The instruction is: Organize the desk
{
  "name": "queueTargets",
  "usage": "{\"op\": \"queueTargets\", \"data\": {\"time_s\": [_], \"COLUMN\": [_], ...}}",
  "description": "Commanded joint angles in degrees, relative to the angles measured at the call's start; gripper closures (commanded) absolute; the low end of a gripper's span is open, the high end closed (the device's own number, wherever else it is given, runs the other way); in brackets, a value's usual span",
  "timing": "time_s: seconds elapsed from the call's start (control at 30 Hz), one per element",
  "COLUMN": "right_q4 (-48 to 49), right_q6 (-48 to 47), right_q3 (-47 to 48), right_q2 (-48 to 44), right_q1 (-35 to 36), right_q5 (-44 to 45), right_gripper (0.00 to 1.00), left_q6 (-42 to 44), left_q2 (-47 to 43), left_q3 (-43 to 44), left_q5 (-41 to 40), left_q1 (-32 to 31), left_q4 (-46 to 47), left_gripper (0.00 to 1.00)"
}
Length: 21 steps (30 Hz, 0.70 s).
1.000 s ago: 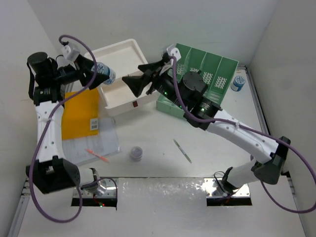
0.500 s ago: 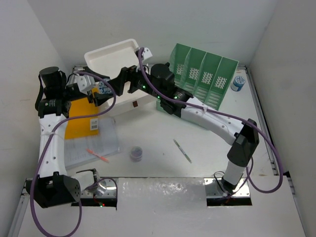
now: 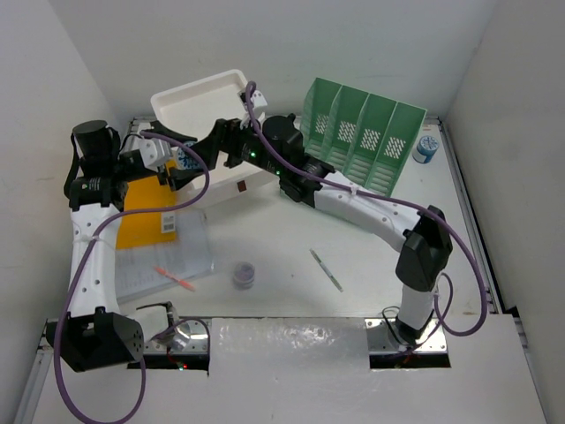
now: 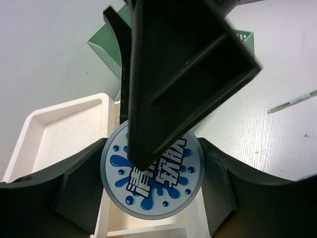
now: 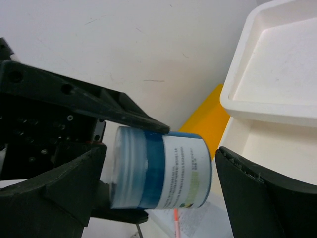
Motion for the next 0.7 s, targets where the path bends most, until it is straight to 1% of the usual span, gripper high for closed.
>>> {"op": "queueTargets", "data": {"time_s": [0.0, 0.07, 0.2, 0.27, 0.3, 0.37, 0.53, 0.57, 0.6, 0.67], "right_q4": [3.8, 4.0, 3.0, 5.1, 5.9, 7.0, 9.1, 9.5, 10.0, 11.7], "right_q6": [4.3, 5.2, 5.7, 6.2, 6.7, 8.0, 11.6, 12.2, 12.6, 13.4], "right_q3": [-0.4, -0.6, -2.4, -4.2, -4.3, -4.0, -3.2, -3.1, -3.4, -4.4], "right_q2": [0.8, 1.0, 0.4, 0.0, 0.0, 0.6, 2.3, 2.6, 2.6, 2.6], "right_q1": [-0.9, -0.9, -1.0, -1.1, -1.2, -1.2, -1.2, -1.1, -1.1, -1.1], "right_q5": [-1.8, -2.4, -3.2, -2.9, -3.2, -4.8, -9.6, -10.1, -10.8, -11.2], "right_gripper": [0.09, 0.1, 0.08, 0.08, 0.09, 0.14, 0.17, 0.26, 0.31, 0.49], "left_q6": [0.6, 0.8, 1.1, 0.6, 0.6, 0.6, -0.5, -1.3, -4.0, -7.0], "left_q2": [-1.1, -1.1, -0.9, -0.7, -0.6, -0.6, -0.5, -0.5, -0.5, -0.4], "left_q3": [1.7, 2.0, 2.3, 2.4, 2.1, 1.9, 0.9, 0.7, 0.3, -0.1], "left_q5": [3.5, 3.0, 0.6, 0.7, 0.9, 1.2, 0.0, -0.2, -0.4, -1.1], "left_q1": [-0.5, -0.5, -0.5, -0.5, -0.5, -0.5, -0.5, -0.5, -0.5, -0.5], "left_q4": [4.2, 4.2, 5.6, 6.4, 6.6, 7.1, 9.3, 11.4, 12.5, 16.8], "left_gripper": [1.0, 1.0, 1.0, 1.0, 1.0, 1.0, 1.0, 1.0, 1.0, 0.98]}}
